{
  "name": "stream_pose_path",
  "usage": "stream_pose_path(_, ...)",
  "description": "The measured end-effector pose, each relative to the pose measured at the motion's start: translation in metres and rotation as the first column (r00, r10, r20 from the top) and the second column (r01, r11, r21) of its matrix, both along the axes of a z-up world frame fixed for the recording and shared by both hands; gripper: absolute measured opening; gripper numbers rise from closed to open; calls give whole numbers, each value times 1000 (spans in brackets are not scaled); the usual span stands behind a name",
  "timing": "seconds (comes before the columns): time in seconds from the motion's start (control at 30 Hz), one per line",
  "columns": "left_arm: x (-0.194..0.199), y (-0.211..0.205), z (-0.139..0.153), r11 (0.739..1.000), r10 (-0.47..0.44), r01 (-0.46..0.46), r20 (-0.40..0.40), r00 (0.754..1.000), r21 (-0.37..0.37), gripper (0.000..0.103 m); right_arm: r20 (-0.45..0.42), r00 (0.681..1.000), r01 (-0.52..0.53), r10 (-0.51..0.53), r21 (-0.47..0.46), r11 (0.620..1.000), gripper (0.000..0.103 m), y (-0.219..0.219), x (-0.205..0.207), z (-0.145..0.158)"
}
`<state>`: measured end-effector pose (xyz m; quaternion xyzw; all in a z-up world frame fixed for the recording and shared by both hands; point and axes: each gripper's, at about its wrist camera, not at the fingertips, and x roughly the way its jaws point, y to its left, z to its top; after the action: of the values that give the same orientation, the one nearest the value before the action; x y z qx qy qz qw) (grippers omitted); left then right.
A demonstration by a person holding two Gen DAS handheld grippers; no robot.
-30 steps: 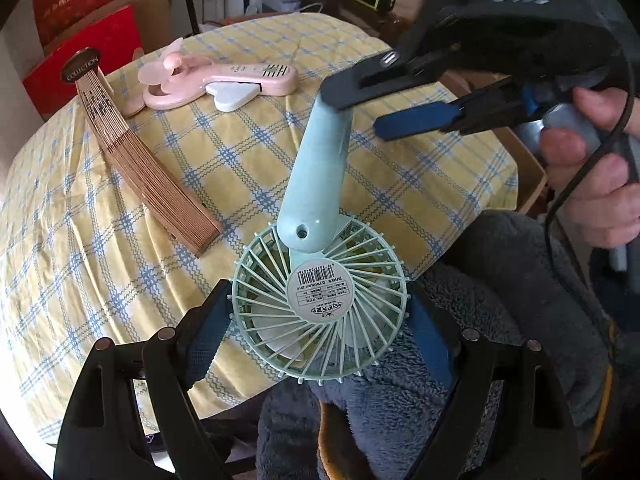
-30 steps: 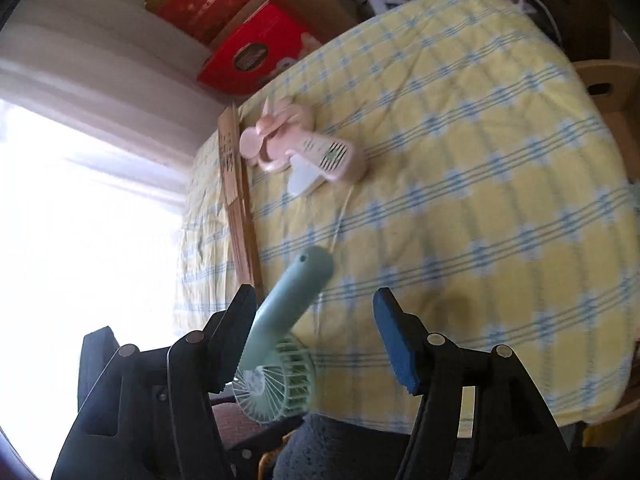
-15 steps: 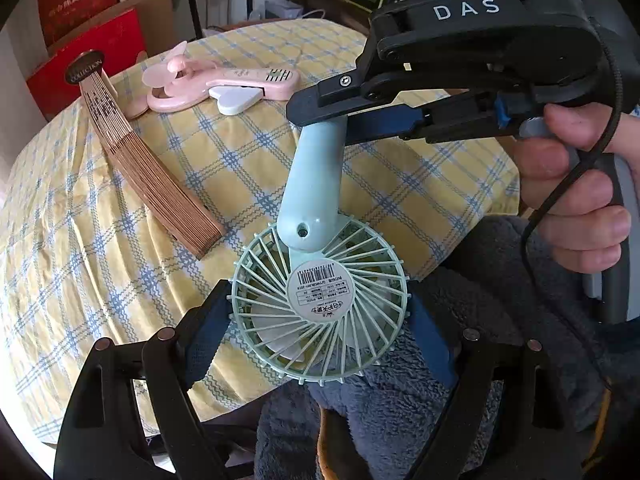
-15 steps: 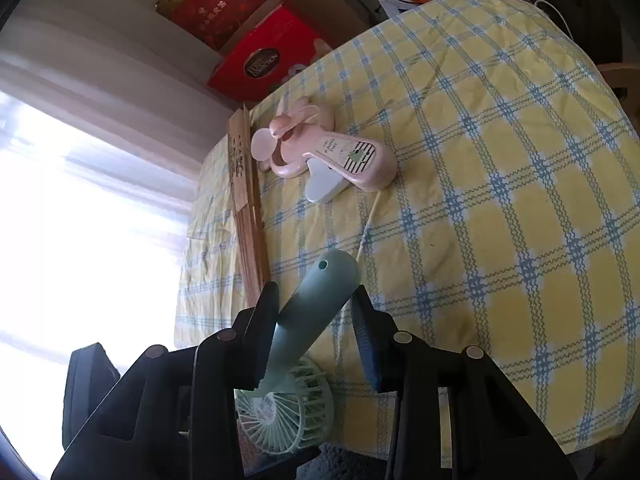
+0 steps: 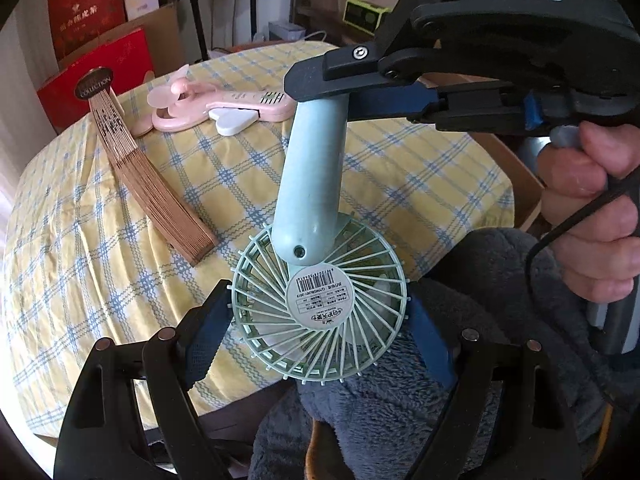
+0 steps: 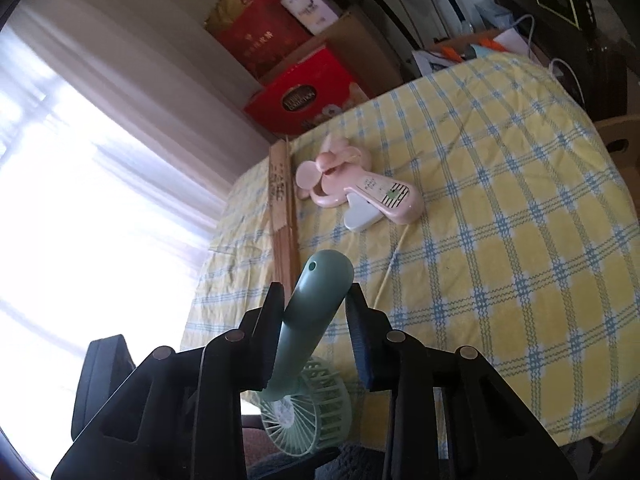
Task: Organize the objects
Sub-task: 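Carry the mint green fan over the cardboard box with both grippers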
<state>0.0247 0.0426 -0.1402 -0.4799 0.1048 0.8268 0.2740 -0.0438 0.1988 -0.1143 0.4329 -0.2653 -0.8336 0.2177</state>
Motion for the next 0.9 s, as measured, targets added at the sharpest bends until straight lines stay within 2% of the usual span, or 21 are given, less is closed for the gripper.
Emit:
stream_pose_path(0.2,6,7,1,1000,5,-6,-14,1000,-18,82,-41,999,-16,16,-8,1000,29,5,14,5)
stream_pose_path(0.33,16,13,15,999,13,-15,-53,999,-46,82,-56,998,-22,19,-40,999,29,12,22,10)
stream_pose_path(0.47,21,16,22,1000,28,-28,-41,999,-5,82,-89,996,-24,19,-50,998,29,17,34,21)
stream_pose_path(0.63,31,27,32,999,23,-26,-83,996,-39,82,-111,993,-32,23,-76,997,28,26,47,31)
stream_pose_path(0.73,38,34,43,1000,4,-7,-112,994,-27,82,-143,989,-41,25,-113,993,27,36,56,40)
stream_pose_path(0.9,58,56,57,999,-43,43,-158,986,-4,82,-210,978,-25,6,-90,996,27,56,83,65)
